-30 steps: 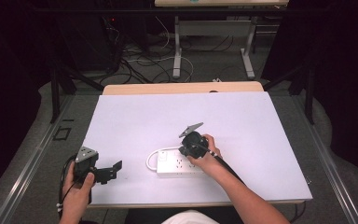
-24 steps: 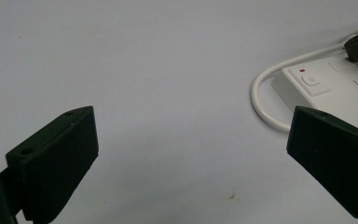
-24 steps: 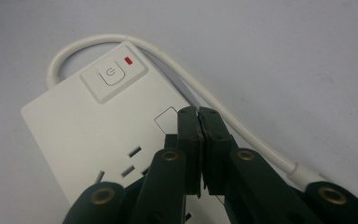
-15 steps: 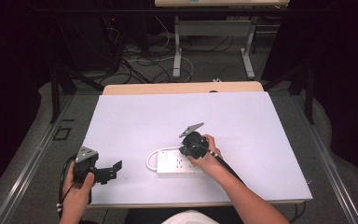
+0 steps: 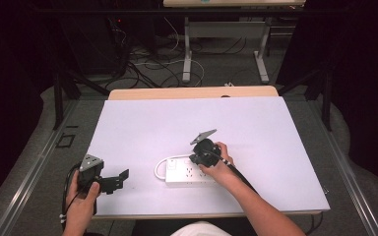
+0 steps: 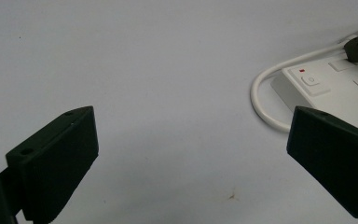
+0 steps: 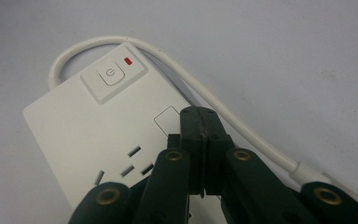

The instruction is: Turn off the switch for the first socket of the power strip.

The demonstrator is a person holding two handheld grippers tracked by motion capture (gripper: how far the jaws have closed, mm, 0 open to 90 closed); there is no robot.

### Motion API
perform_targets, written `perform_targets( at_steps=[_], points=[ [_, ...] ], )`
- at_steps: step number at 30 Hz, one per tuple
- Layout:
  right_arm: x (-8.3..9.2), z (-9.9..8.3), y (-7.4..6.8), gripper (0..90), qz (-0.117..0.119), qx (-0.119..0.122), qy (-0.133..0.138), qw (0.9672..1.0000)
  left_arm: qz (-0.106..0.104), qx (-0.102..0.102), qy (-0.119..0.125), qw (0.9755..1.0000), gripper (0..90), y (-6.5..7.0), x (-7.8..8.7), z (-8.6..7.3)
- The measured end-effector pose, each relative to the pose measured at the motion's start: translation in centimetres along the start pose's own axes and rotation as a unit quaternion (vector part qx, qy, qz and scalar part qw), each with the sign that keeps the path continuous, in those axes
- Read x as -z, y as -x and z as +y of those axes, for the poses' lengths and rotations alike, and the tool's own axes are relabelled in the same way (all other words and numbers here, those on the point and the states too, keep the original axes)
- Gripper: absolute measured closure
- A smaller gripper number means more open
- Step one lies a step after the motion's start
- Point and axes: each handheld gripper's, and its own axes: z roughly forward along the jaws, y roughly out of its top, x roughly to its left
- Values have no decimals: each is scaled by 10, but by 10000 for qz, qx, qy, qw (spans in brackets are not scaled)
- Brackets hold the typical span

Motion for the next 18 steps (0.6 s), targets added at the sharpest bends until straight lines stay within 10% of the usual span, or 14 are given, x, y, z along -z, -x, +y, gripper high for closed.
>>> perform_targets(
  at_steps=[18],
  points=[
    [0,-1,-1,900,-11,-82,35,10000,-3,8,7,10000,18,0,0,0]
  ],
)
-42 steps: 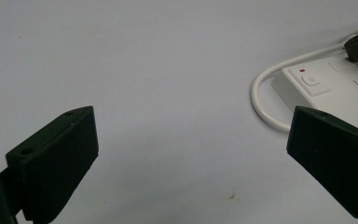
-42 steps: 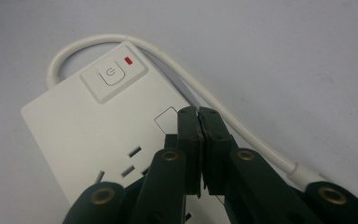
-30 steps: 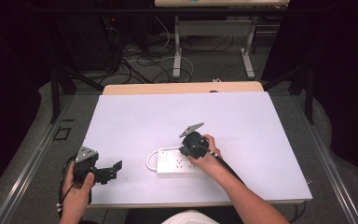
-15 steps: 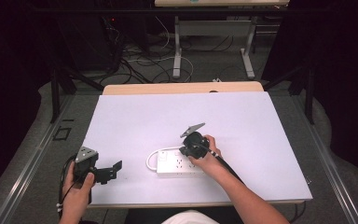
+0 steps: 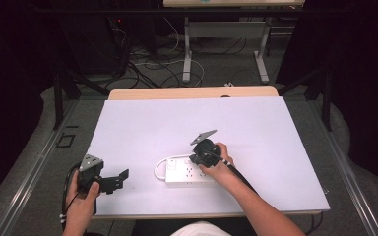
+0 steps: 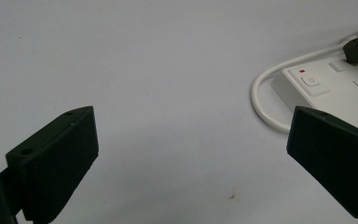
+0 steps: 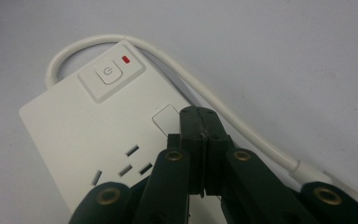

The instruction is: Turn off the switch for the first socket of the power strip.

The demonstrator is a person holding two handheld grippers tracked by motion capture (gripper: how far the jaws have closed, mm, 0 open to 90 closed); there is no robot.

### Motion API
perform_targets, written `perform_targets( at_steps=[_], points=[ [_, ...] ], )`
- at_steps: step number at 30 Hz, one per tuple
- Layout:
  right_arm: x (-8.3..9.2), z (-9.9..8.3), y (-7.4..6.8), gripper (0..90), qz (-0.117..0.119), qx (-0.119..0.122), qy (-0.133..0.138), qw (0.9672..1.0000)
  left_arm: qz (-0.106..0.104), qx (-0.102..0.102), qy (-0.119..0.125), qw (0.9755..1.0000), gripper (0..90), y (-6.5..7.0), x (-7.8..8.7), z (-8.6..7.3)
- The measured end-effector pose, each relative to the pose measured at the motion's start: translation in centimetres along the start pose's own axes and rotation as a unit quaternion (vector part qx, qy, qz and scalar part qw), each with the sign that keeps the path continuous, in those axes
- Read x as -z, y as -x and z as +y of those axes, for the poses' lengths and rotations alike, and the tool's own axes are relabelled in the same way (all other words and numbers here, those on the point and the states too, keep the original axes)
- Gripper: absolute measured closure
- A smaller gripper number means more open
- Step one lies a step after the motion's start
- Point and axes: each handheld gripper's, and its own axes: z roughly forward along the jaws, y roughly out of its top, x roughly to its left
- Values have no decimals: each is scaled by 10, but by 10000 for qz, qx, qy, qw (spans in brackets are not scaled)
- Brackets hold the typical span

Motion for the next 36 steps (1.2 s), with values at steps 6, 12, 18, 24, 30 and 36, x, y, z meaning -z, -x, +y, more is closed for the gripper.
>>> perform_targets(
  at_steps=[6,12,18,24,30,36],
  points=[
    [-2,0,2,900,29,136,113,9998,2,-1,-3,10000,18,0,0,0],
    [-1,0,2,893,-5,75,108,9999,1,-5,-7,10000,18,0,0,0],
    [-1,0,1,874,29,13,80,10000,-4,0,-4,10000,18,0,0,0],
    [1,2,0,849,40,-34,-4,10000,-4,0,-2,10000,18,0,0,0],
    [1,3,0,813,49,-16,103,9999,-6,1,0,10000,18,0,0,0],
    [5,5,-2,772,61,-97,4,9999,-12,30,20,10000,18,0,0,0]
  ],
)
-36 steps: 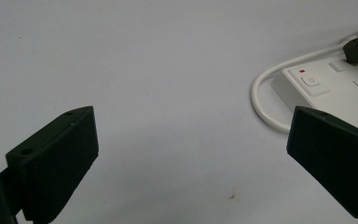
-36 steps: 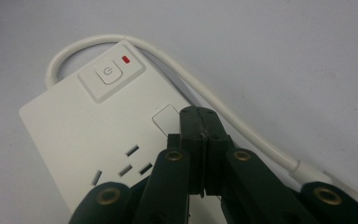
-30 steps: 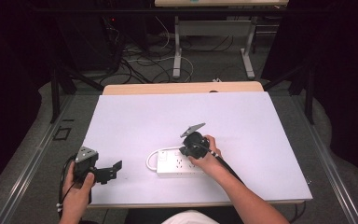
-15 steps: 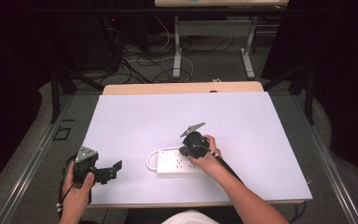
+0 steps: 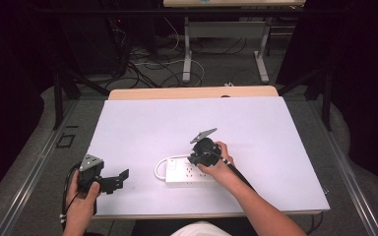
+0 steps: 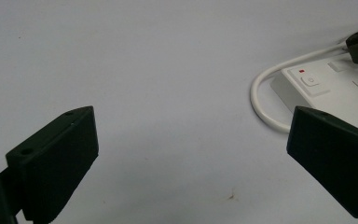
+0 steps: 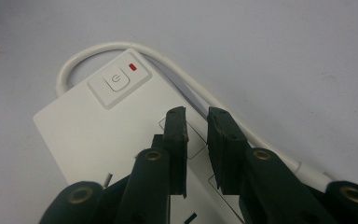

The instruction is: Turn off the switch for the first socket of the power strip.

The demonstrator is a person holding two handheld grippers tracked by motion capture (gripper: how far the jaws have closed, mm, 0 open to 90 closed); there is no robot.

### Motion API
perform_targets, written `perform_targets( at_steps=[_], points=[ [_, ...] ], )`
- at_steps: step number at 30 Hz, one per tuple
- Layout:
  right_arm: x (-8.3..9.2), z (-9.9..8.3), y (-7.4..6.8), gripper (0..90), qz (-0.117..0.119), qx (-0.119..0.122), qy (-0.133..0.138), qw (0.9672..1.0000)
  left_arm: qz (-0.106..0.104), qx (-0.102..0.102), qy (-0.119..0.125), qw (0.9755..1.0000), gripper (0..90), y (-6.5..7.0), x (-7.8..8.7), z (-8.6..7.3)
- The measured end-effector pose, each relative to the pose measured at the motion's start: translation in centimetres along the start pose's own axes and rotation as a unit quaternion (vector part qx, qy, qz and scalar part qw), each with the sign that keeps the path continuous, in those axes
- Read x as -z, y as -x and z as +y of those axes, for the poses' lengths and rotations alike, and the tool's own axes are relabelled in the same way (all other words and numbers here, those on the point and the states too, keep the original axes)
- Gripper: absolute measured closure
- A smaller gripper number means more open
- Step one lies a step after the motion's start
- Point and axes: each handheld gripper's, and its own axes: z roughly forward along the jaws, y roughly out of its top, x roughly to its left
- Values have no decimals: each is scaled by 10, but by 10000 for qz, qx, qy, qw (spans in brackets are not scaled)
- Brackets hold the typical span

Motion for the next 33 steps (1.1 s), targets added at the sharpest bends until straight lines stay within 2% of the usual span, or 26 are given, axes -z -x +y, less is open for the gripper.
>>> perform_targets(
  at_steps=[5,8,9,13,16,20,22,23,28,29,31,33],
  points=[
    [1,1,2,729,26,89,29,10000,-9,3,-5,10000,18,0,0,0],
    [2,1,1,701,46,20,38,10000,-9,7,-15,10000,18,0,0,0],
    [2,1,2,683,50,82,44,9999,-8,4,-17,10000,18,0,0,0],
    [4,1,1,641,101,-82,-24,9999,-10,10,5,10000,18,0,0,0],
    [5,2,1,600,150,-76,-78,9998,-12,12,6,10000,18,0,0,0],
    [7,3,2,553,148,11,-87,9999,-13,18,-1,10000,18,0,0,0],
    [6,3,3,532,167,59,103,9998,-17,22,11,10000,18,0,0,0],
    [9,5,3,519,190,52,-91,9998,-16,23,-15,10000,18,0,1,0],
    [11,6,3,491,260,156,-184,9994,-12,29,-22,10000,18,0,1,0],
    [11,6,4,485,252,269,-166,9992,-11,31,-15,10000,18,0,1,0],
    [12,6,3,462,286,253,-228,9990,-16,20,-6,10000,18,0,0,0],
    [13,6,2,430,373,290,-155,9988,-12,18,-28,10000,18,0,1,0]
  ],
)
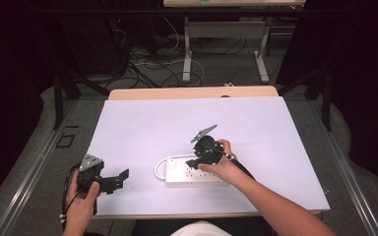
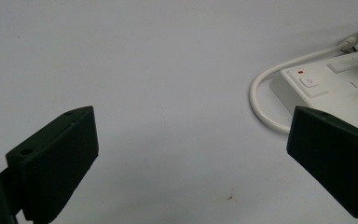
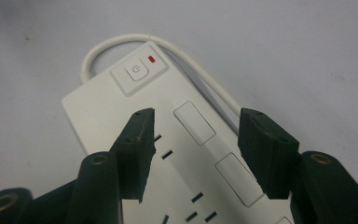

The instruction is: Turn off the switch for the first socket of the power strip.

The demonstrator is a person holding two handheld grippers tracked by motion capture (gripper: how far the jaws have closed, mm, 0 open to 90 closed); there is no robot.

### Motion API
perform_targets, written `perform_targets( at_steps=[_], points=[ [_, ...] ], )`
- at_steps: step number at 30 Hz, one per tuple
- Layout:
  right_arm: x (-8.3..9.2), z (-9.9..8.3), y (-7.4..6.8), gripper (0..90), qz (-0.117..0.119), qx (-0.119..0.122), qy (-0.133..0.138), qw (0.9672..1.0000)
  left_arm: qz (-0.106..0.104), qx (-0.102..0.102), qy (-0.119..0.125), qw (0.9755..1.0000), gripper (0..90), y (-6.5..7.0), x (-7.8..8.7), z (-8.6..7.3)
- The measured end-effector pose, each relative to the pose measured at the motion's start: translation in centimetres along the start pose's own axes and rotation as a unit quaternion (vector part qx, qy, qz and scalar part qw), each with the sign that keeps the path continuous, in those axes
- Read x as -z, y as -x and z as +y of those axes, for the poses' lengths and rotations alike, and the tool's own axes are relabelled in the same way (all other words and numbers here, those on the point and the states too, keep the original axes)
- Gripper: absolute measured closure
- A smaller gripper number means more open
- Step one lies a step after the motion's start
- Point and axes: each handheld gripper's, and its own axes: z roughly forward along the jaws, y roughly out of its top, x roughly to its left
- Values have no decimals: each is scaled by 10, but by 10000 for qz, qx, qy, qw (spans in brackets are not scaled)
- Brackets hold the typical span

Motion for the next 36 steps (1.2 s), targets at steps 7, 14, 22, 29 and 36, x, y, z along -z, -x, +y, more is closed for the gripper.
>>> perform_targets(
  at_steps=[7,14,22,29,36],
  points=[
    [5,1,-9,385,142,226,105,9996,-1,1,23,10000,18,0,0,0],
    [11,0,-14,295,-115,512,242,9983,7,15,23,10000,18,0,0,0],
    [21,-2,-15,171,-183,645,341,9972,0,-3,28,10000,18,0,0,0],
    [29,-11,-14,33,-264,533,492,9970,4,-4,29,10000,18,0,0,0],
    [40,-21,-11,0,-375,550,617,9959,6,1,31,10000,18,0,0,0]
  ],
)
